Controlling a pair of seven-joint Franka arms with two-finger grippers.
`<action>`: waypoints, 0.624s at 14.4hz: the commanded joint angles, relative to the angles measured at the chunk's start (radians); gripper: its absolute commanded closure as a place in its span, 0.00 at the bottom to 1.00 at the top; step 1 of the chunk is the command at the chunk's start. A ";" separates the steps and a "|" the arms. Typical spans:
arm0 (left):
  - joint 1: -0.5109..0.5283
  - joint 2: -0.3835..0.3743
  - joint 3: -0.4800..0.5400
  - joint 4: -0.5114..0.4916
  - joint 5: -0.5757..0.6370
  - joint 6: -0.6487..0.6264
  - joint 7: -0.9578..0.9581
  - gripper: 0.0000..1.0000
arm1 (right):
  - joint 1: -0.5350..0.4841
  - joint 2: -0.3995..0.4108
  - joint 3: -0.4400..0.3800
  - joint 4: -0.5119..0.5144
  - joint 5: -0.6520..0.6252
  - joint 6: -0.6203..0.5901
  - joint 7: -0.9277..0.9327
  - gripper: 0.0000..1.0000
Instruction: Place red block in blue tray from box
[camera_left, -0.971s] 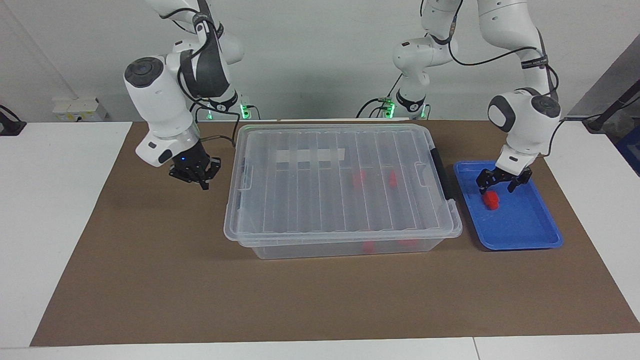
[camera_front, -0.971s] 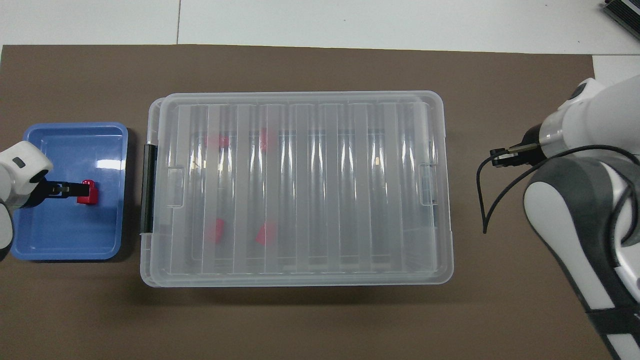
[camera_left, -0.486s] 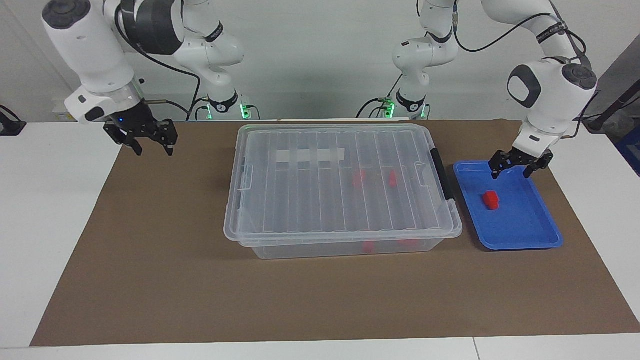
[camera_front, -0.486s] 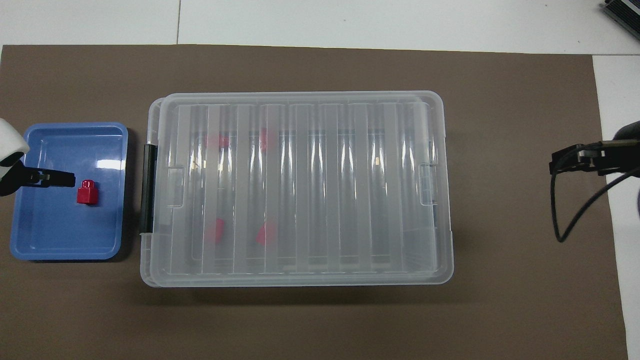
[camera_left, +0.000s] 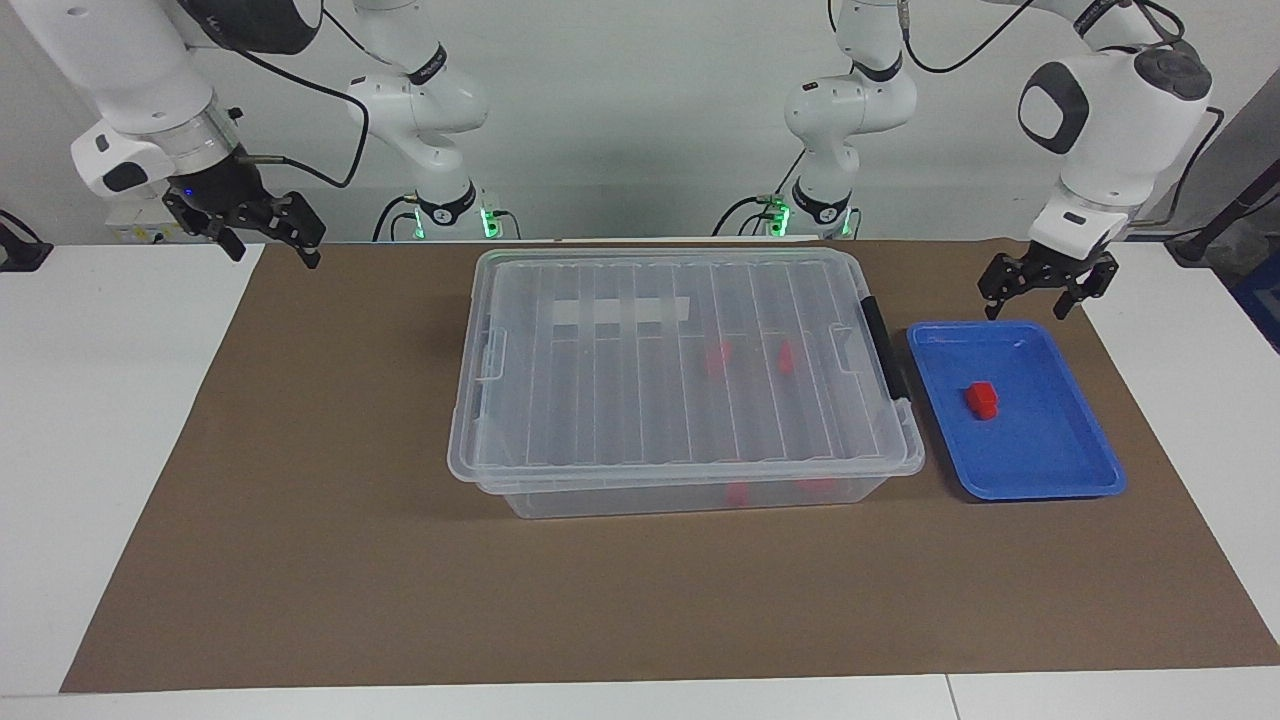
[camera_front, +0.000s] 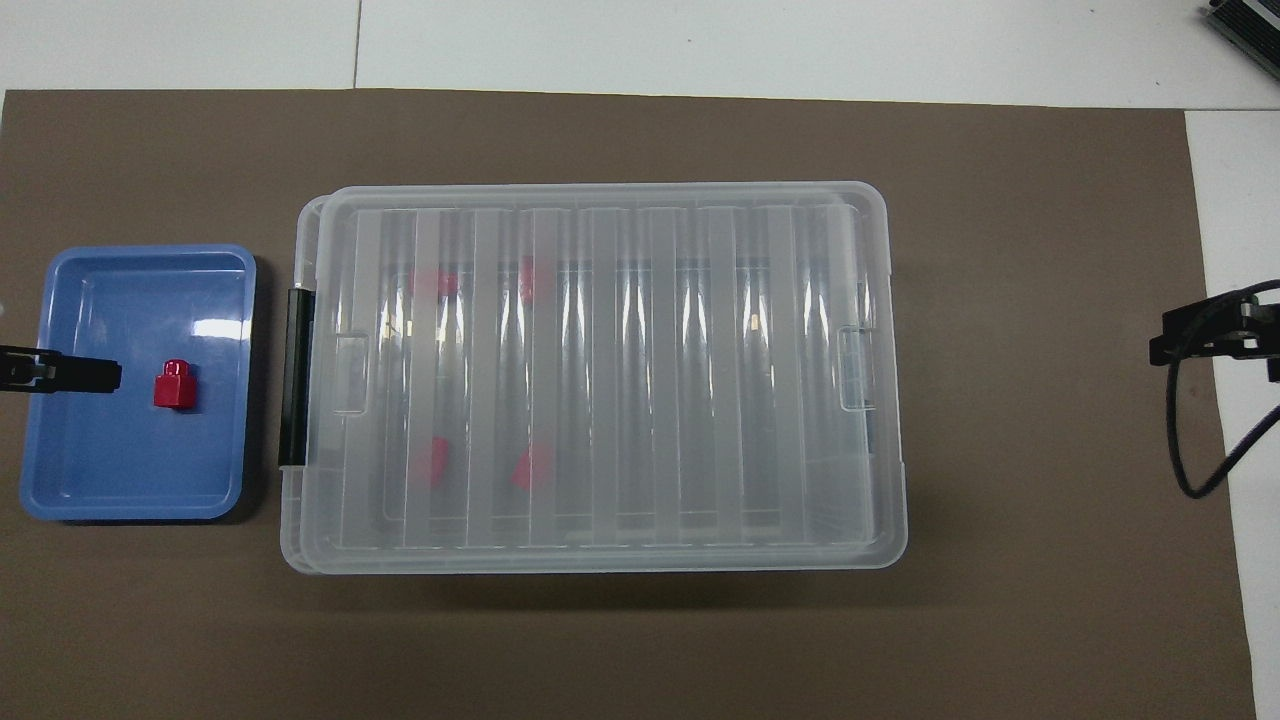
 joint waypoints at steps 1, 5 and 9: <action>-0.011 -0.017 -0.010 0.015 -0.018 -0.046 -0.033 0.00 | -0.004 0.008 0.019 0.020 0.006 -0.011 0.012 0.00; -0.017 -0.008 -0.036 0.088 -0.048 -0.121 -0.080 0.00 | -0.001 0.006 0.029 0.020 -0.029 -0.023 -0.022 0.00; -0.086 0.004 -0.047 0.118 -0.067 -0.190 -0.266 0.00 | 0.019 0.008 0.028 0.028 -0.029 -0.022 -0.025 0.00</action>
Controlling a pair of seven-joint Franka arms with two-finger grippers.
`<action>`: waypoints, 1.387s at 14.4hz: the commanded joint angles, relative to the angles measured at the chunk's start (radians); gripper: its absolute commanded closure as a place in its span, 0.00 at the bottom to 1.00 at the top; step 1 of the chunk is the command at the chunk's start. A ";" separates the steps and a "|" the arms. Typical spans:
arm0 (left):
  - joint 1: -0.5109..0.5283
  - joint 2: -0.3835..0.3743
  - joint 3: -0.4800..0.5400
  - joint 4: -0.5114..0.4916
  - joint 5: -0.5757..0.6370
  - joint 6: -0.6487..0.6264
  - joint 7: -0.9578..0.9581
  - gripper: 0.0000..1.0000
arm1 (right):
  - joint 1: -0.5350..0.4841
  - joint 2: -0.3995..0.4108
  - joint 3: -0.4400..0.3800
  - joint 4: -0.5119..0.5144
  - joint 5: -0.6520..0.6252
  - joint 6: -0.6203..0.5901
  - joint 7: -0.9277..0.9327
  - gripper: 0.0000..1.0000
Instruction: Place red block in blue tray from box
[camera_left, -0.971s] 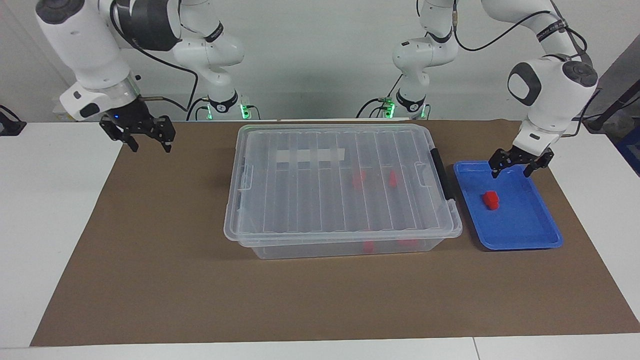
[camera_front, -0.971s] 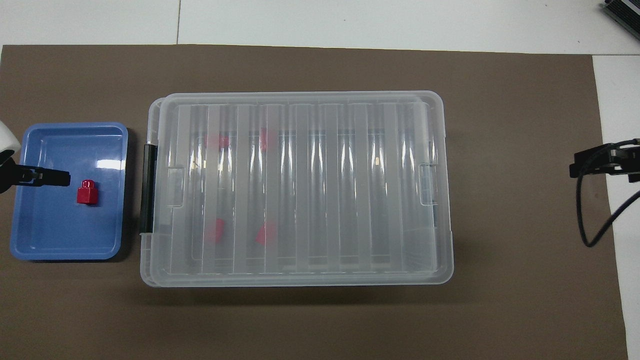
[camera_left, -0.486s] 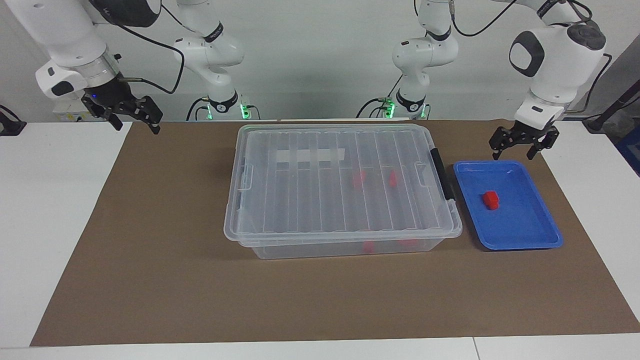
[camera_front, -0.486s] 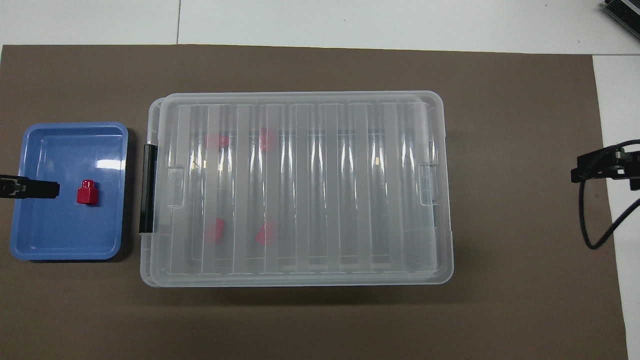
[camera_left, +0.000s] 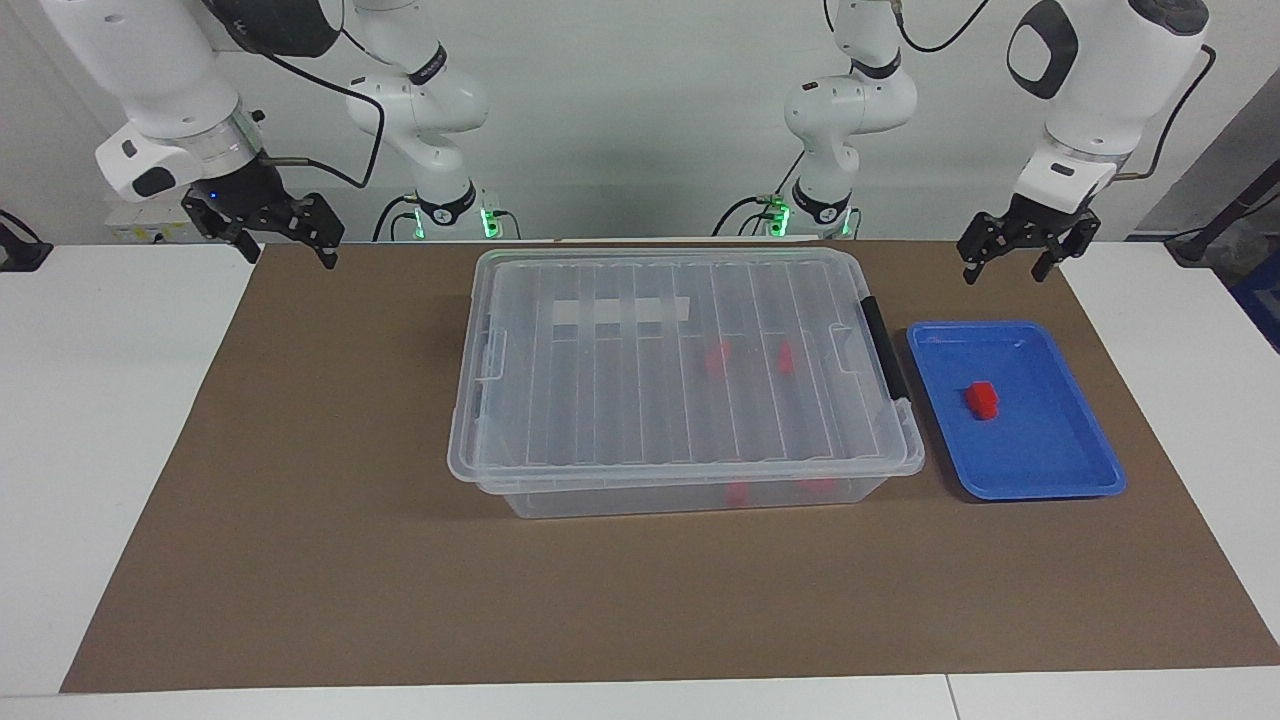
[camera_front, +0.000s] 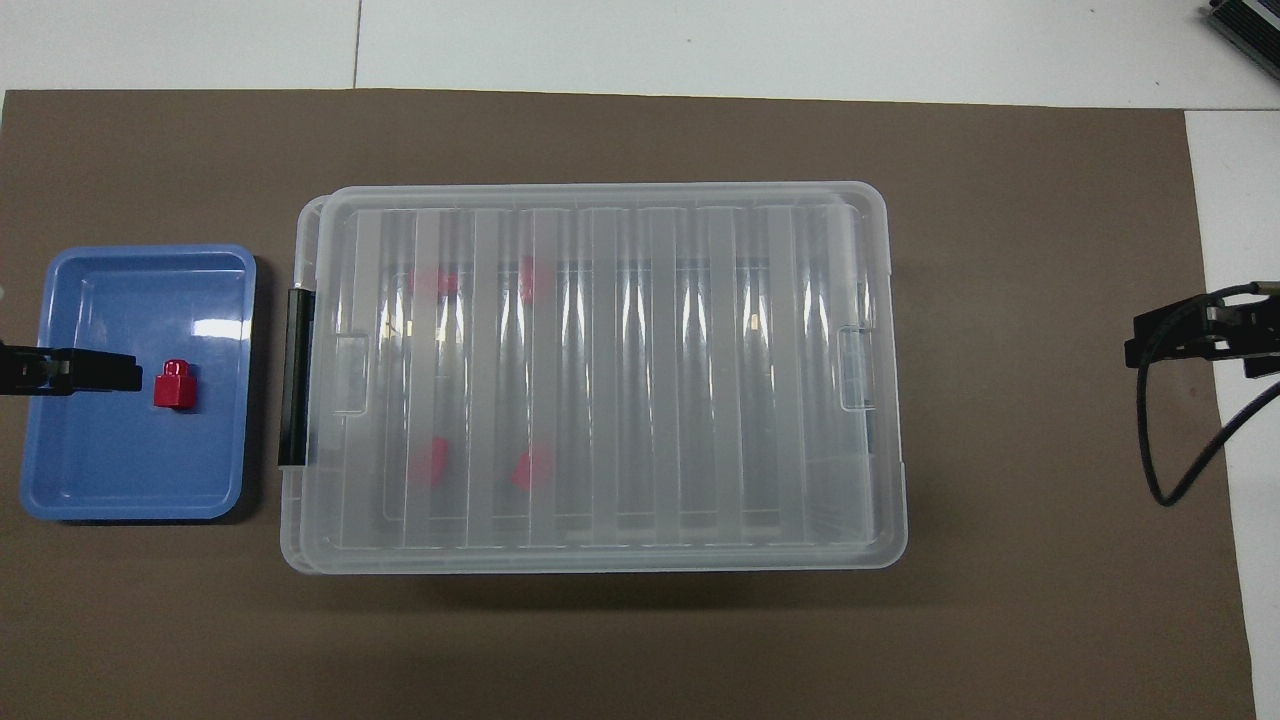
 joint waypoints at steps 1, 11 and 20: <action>-0.095 0.033 0.022 0.031 -0.019 -0.053 -0.088 0.00 | 0.001 0.008 0.002 0.026 -0.012 -0.021 -0.017 0.00; -0.204 0.073 0.135 0.139 -0.018 -0.186 -0.088 0.00 | -0.007 0.005 0.002 0.019 -0.002 0.010 -0.006 0.00; -0.227 0.303 0.127 0.522 -0.012 -0.455 -0.090 0.00 | -0.007 0.002 0.002 0.014 0.000 0.011 -0.006 0.00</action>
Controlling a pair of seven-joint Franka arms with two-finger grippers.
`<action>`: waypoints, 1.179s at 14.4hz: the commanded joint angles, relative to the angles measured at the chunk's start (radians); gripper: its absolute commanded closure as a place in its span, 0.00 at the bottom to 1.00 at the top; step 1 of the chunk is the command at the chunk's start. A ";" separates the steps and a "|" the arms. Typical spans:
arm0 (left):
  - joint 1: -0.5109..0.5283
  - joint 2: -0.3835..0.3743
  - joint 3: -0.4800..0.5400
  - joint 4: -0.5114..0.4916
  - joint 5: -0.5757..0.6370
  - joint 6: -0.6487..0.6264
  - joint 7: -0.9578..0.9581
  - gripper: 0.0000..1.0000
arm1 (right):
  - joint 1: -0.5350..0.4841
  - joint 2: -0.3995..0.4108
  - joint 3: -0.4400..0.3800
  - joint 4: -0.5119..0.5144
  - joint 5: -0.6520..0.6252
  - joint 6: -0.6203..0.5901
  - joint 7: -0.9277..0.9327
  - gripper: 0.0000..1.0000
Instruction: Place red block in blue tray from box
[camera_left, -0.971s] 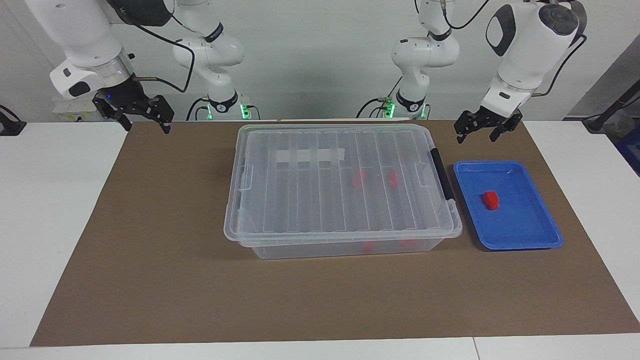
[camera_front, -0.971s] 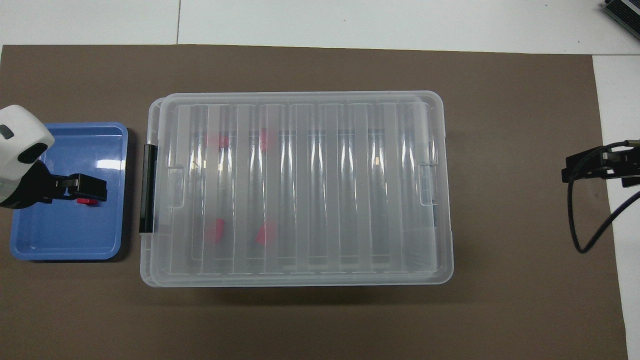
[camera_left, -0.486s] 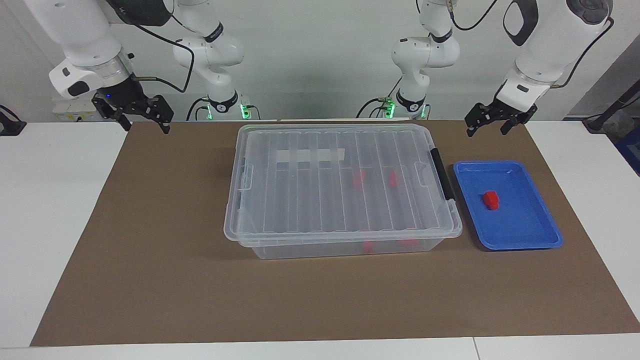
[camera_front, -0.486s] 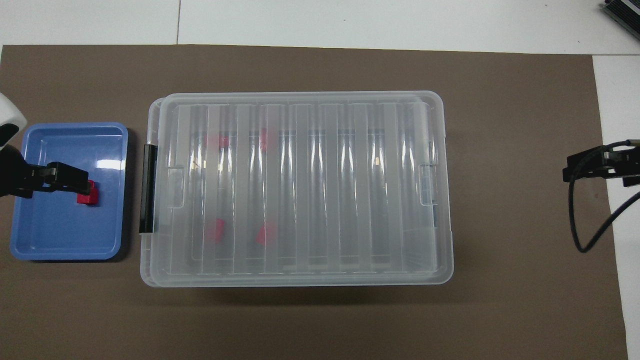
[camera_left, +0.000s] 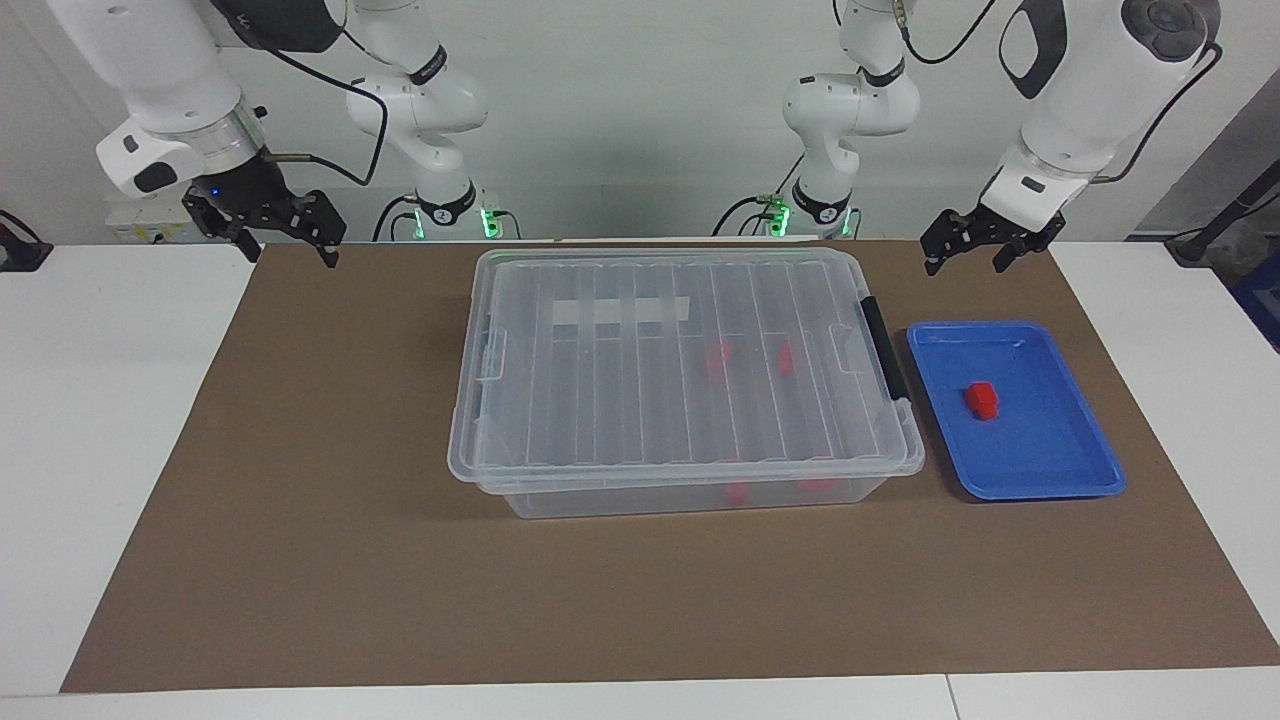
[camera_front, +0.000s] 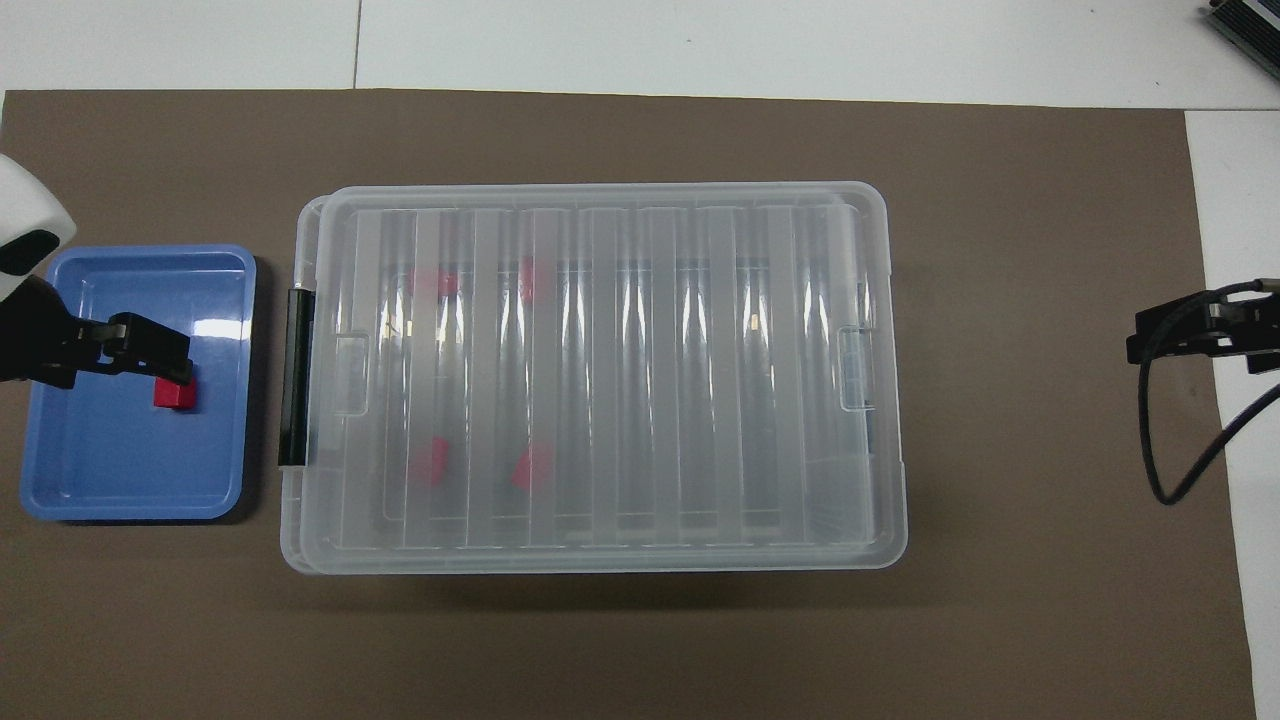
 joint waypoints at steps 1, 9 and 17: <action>-0.024 0.103 0.009 0.195 -0.002 -0.151 -0.005 0.00 | -0.007 0.002 0.003 0.006 0.001 0.008 -0.006 0.00; -0.121 -0.012 0.023 -0.045 -0.002 -0.001 -0.046 0.00 | -0.007 0.002 0.003 0.004 0.001 0.008 -0.006 0.00; -0.032 0.035 -0.028 -0.022 -0.003 0.011 -0.074 0.00 | -0.010 0.000 0.002 -0.001 0.001 0.008 -0.014 0.00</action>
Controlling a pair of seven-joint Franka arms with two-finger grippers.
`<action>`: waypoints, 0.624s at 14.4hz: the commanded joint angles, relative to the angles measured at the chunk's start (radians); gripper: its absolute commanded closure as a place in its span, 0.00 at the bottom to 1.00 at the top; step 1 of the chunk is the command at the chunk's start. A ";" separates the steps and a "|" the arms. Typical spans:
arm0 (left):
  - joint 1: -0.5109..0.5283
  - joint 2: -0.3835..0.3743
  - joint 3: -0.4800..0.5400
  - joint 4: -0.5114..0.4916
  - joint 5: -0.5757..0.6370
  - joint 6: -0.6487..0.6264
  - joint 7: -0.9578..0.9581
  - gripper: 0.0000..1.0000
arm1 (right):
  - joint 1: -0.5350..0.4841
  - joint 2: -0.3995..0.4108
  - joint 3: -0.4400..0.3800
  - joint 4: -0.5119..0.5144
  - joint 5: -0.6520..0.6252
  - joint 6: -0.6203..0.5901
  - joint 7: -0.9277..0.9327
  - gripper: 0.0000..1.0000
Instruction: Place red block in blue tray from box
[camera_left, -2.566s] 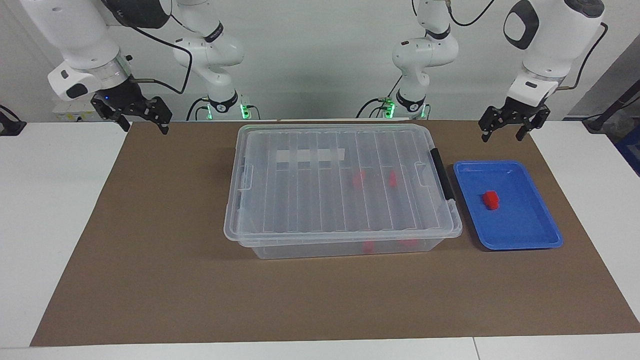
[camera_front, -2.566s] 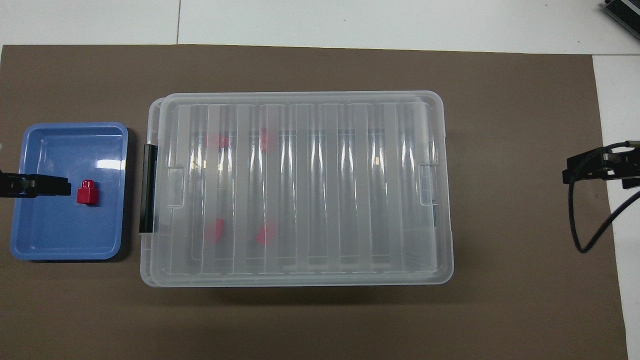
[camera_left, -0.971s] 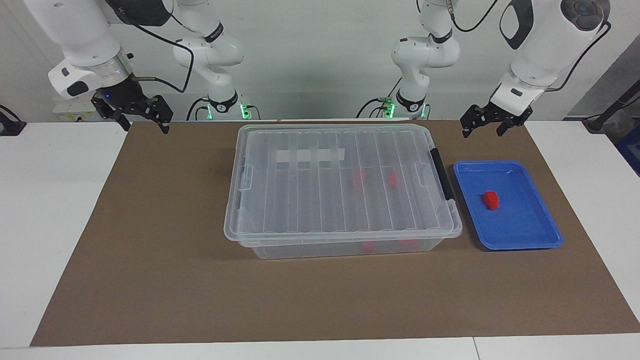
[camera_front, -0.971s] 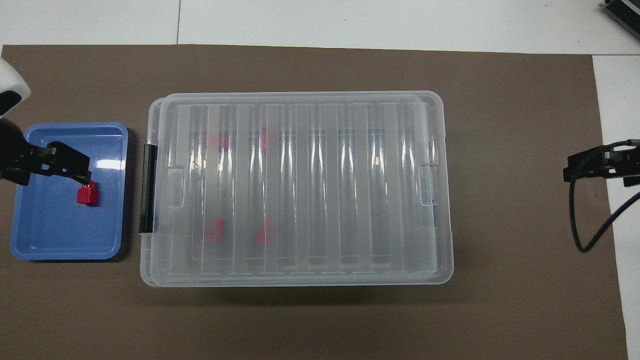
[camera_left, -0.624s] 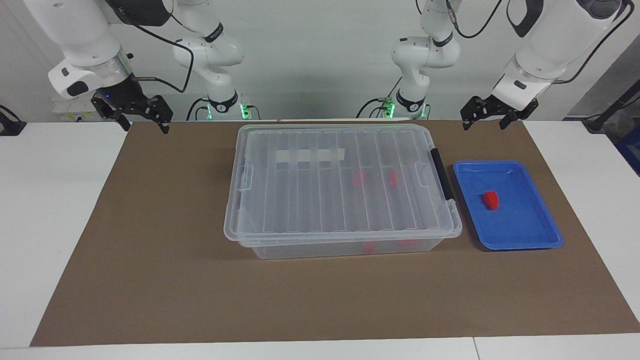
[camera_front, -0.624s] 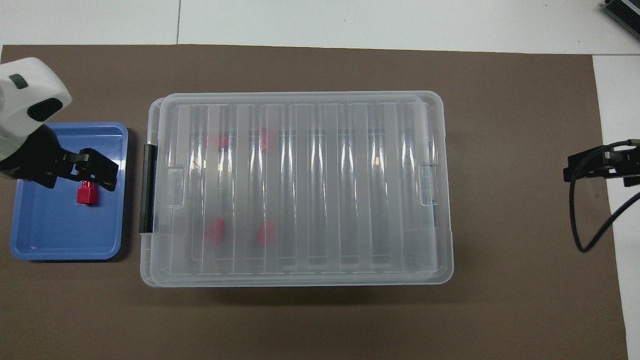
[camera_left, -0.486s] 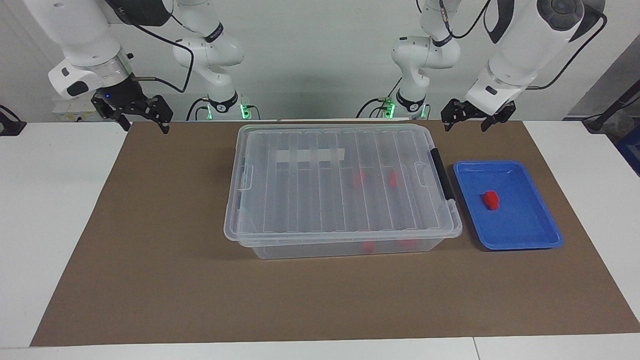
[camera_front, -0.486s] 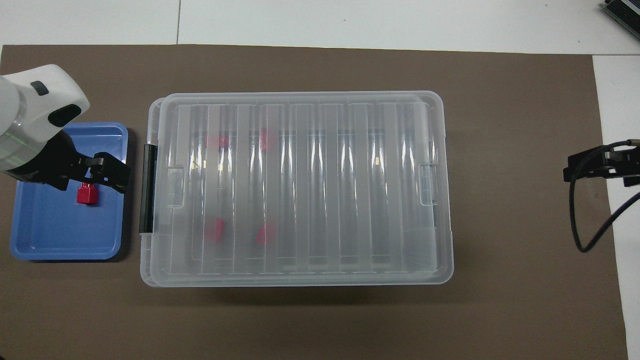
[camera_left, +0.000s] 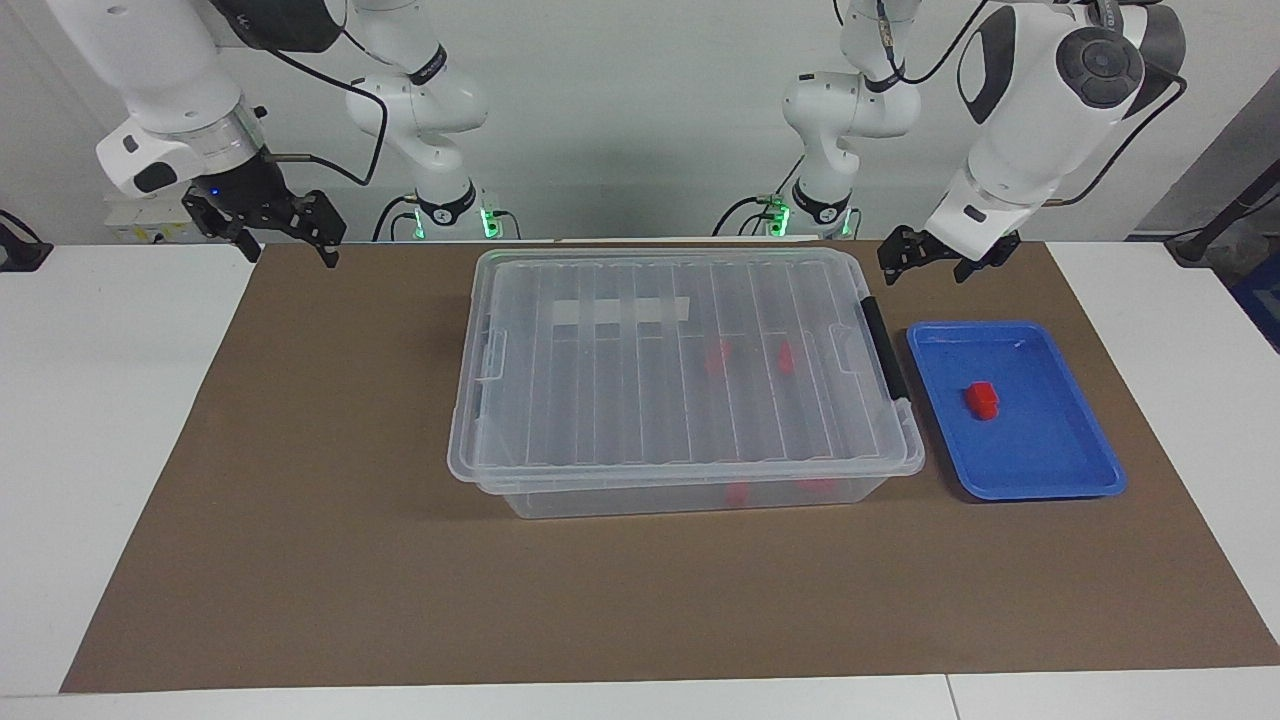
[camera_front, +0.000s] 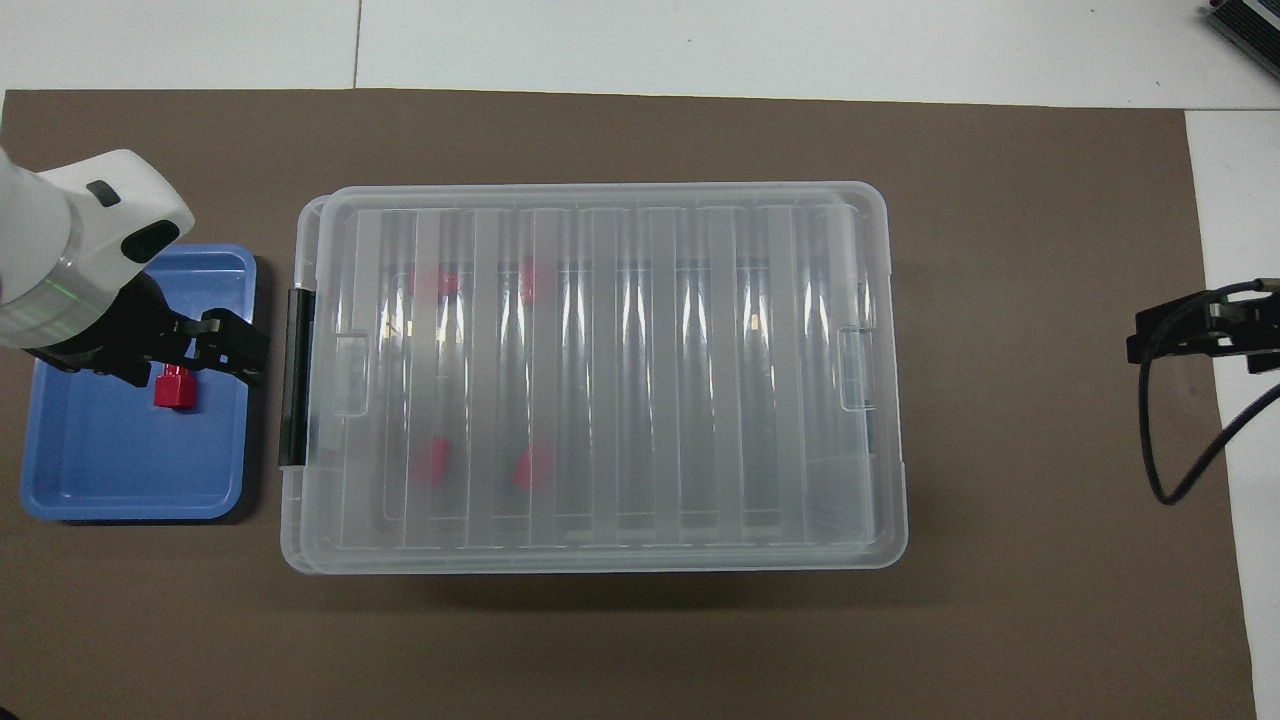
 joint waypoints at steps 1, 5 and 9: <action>0.043 -0.007 -0.031 -0.002 -0.004 0.018 -0.011 0.00 | -0.010 0.000 0.002 -0.001 0.001 0.008 -0.014 0.00; 0.049 -0.016 -0.048 -0.004 -0.002 0.031 -0.011 0.00 | -0.010 0.000 0.002 -0.001 0.001 0.008 -0.016 0.00; 0.056 -0.020 -0.031 0.001 -0.002 0.041 0.001 0.00 | -0.011 -0.008 -0.003 -0.010 0.001 0.008 -0.019 0.00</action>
